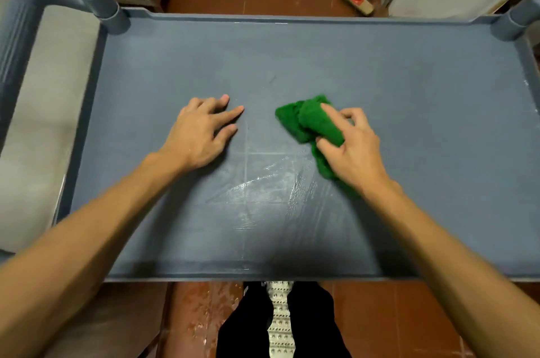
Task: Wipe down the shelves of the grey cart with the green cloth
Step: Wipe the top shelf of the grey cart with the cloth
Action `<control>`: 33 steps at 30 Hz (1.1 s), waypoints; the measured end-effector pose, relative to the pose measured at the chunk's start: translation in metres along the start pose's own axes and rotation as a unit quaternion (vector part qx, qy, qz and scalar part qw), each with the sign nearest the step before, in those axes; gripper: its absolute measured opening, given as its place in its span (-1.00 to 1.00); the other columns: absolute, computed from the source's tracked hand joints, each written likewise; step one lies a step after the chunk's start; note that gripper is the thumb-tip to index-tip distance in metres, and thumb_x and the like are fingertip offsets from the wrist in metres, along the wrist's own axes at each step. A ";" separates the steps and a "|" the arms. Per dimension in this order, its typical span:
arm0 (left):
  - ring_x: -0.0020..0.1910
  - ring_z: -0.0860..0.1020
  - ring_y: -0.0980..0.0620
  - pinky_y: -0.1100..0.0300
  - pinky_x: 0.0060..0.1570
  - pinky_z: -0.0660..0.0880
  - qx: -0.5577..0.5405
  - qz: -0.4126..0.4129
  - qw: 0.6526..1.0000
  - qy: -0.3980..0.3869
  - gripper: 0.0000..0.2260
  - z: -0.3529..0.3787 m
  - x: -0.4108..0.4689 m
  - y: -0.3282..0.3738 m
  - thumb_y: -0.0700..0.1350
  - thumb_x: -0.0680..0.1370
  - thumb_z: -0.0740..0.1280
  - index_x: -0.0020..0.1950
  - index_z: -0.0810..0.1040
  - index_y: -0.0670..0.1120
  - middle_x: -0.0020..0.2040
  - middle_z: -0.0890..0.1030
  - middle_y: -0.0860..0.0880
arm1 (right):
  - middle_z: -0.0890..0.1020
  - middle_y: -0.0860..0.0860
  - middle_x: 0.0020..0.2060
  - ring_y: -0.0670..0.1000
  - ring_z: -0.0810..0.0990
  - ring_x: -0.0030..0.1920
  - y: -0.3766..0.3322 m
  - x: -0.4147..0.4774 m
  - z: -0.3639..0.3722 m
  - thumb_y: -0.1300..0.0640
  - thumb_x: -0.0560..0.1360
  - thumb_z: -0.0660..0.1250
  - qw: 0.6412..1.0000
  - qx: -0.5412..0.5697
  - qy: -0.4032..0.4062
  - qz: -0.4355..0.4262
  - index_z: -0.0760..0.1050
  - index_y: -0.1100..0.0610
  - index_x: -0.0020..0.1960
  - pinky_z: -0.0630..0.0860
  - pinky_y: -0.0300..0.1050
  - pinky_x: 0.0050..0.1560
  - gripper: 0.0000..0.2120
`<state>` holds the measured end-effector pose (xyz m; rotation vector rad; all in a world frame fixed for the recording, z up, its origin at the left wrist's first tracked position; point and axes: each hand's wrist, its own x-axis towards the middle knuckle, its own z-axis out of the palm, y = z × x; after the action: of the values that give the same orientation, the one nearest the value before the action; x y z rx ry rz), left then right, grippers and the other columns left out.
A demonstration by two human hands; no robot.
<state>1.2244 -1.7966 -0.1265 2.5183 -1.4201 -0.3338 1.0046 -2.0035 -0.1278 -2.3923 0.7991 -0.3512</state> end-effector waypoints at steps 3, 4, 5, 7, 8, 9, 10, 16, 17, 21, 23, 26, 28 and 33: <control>0.25 0.47 -0.29 -0.10 0.31 0.39 0.034 0.036 0.998 -0.044 -0.58 -0.009 0.009 -0.008 -0.10 0.63 0.34 0.51 0.46 0.02 0.45 0.47 -0.19 | 0.52 0.14 0.15 0.16 0.57 0.06 -0.049 -0.046 0.025 0.18 0.35 0.49 0.987 0.064 -0.119 -0.092 0.51 0.02 0.39 0.52 -0.01 0.12 -0.39; 0.23 0.47 -0.30 -0.11 0.28 0.40 0.039 0.032 0.998 -0.039 -0.58 -0.009 0.008 -0.005 -0.11 0.63 0.34 0.50 0.46 0.02 0.44 0.47 -0.19 | 0.52 0.14 0.17 0.15 0.55 0.08 -0.067 -0.066 0.036 0.16 0.34 0.50 0.972 0.087 -0.175 -0.127 0.51 0.01 0.39 0.51 -0.03 0.14 -0.38; 0.21 0.46 -0.30 -0.11 0.26 0.42 0.040 0.027 0.998 -0.029 -0.58 -0.007 0.006 -0.002 -0.13 0.63 0.33 0.50 0.46 0.02 0.44 0.47 -0.19 | 0.52 0.13 0.18 0.14 0.54 0.09 -0.085 -0.085 0.048 0.13 0.35 0.51 0.954 0.105 -0.227 -0.164 0.51 -0.01 0.39 0.49 -0.05 0.16 -0.39; 0.21 0.45 -0.30 -0.11 0.22 0.45 0.038 0.020 0.999 -0.007 -0.59 -0.003 0.000 0.002 -0.15 0.64 0.31 0.50 0.47 0.02 0.45 0.46 -0.19 | 0.50 0.10 0.19 0.14 0.52 0.09 -0.115 -0.118 0.069 0.08 0.38 0.50 0.919 0.121 -0.307 -0.217 0.51 -0.04 0.38 0.48 0.01 0.18 -0.43; 0.21 0.45 -0.30 -0.10 0.21 0.45 0.038 0.018 0.999 -0.002 -0.59 -0.002 -0.003 0.003 -0.15 0.65 0.30 0.50 0.46 0.02 0.46 0.46 -0.19 | 0.49 0.08 0.19 0.15 0.51 0.10 -0.123 -0.128 0.075 0.07 0.39 0.48 0.911 0.126 -0.325 -0.221 0.51 -0.05 0.38 0.48 0.07 0.18 -0.45; 0.22 0.45 -0.30 -0.09 0.21 0.44 0.041 0.019 0.999 0.002 -0.60 -0.001 -0.004 0.003 -0.15 0.66 0.29 0.51 0.45 0.02 0.47 0.45 -0.19 | 0.48 0.06 0.19 0.14 0.49 0.12 -0.127 -0.130 0.078 0.09 0.40 0.47 0.909 0.132 -0.333 -0.214 0.51 -0.05 0.38 0.48 0.10 0.18 -0.46; 0.23 0.45 -0.30 -0.09 0.22 0.42 0.044 0.018 0.999 0.005 -0.60 0.000 -0.005 0.003 -0.14 0.66 0.27 0.52 0.44 0.02 0.48 0.44 -0.19 | 0.47 0.06 0.19 0.13 0.49 0.13 -0.128 -0.128 0.077 0.11 0.40 0.47 0.907 0.133 -0.338 -0.212 0.51 -0.05 0.38 0.48 0.10 0.18 -0.45; 0.31 0.42 -0.29 -0.06 0.29 0.36 0.030 0.006 0.999 0.010 -0.60 0.006 -0.004 0.005 -0.13 0.68 0.24 0.54 0.41 0.02 0.52 0.40 -0.18 | 0.48 0.10 0.18 0.01 0.50 0.11 -0.106 -0.104 0.035 0.21 0.36 0.52 0.921 0.172 -0.275 -0.215 0.55 0.01 0.35 0.50 -0.09 0.17 -0.43; 0.30 0.41 -0.29 -0.05 0.29 0.36 0.029 0.004 1.000 0.008 -0.59 0.006 -0.003 0.003 -0.13 0.67 0.25 0.53 0.42 0.03 0.52 0.40 -0.18 | 0.47 0.07 0.17 -0.05 0.50 0.09 -0.096 -0.098 0.023 0.22 0.35 0.51 0.934 0.186 -0.237 -0.193 0.54 -0.01 0.36 0.47 -0.19 0.18 -0.41; 0.30 0.40 -0.27 -0.02 0.30 0.34 0.016 -0.004 1.000 0.009 -0.59 0.006 -0.001 0.000 -0.14 0.66 0.27 0.52 0.44 0.06 0.51 0.41 -0.14 | 0.56 0.09 0.17 -0.07 0.56 0.13 -0.042 -0.048 -0.019 0.24 0.33 0.43 0.981 0.176 -0.022 -0.080 0.52 0.07 0.38 0.43 -0.22 0.28 -0.40; 0.31 0.40 -0.26 -0.01 0.31 0.32 0.014 -0.005 1.000 0.011 -0.60 0.007 -0.001 0.001 -0.13 0.67 0.26 0.52 0.43 0.06 0.51 0.41 -0.14 | 0.59 0.06 0.18 -0.14 0.54 0.15 -0.018 -0.013 -0.029 0.24 0.38 0.42 0.991 0.119 0.029 -0.047 0.47 0.05 0.42 0.37 -0.33 0.29 -0.39; 0.33 0.38 -0.22 0.00 0.33 0.31 0.018 -0.009 1.000 0.011 -0.60 0.009 0.000 0.002 -0.12 0.68 0.24 0.54 0.41 0.08 0.53 0.39 -0.11 | 0.56 0.04 0.19 -0.04 0.53 0.18 0.007 0.020 -0.020 0.21 0.44 0.41 0.999 0.039 -0.009 0.013 0.42 -0.05 0.46 0.31 -0.38 0.18 -0.39; 0.34 0.37 -0.21 0.00 0.33 0.32 0.026 -0.011 1.000 0.006 -0.59 0.009 0.001 0.002 -0.11 0.68 0.23 0.54 0.40 0.10 0.53 0.37 -0.09 | 0.54 0.04 0.16 0.03 0.55 0.14 0.009 0.020 -0.006 0.19 0.43 0.40 0.998 0.036 -0.013 0.052 0.47 -0.07 0.42 0.32 -0.33 0.14 -0.43; 0.32 0.37 -0.23 0.00 0.30 0.31 0.039 -0.005 0.999 -0.002 -0.59 0.007 0.000 0.000 -0.10 0.68 0.24 0.54 0.40 0.10 0.52 0.37 -0.12 | 0.55 -0.09 0.06 -0.04 0.58 0.03 -0.022 -0.037 0.011 0.01 0.30 0.35 0.992 0.079 -0.085 -0.040 0.59 -0.07 0.28 0.36 -0.42 0.15 -0.47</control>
<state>1.2222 -1.7977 -0.1333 2.5883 -1.4484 -0.2910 0.9903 -1.9618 -0.1258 -2.2728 0.5785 -0.2297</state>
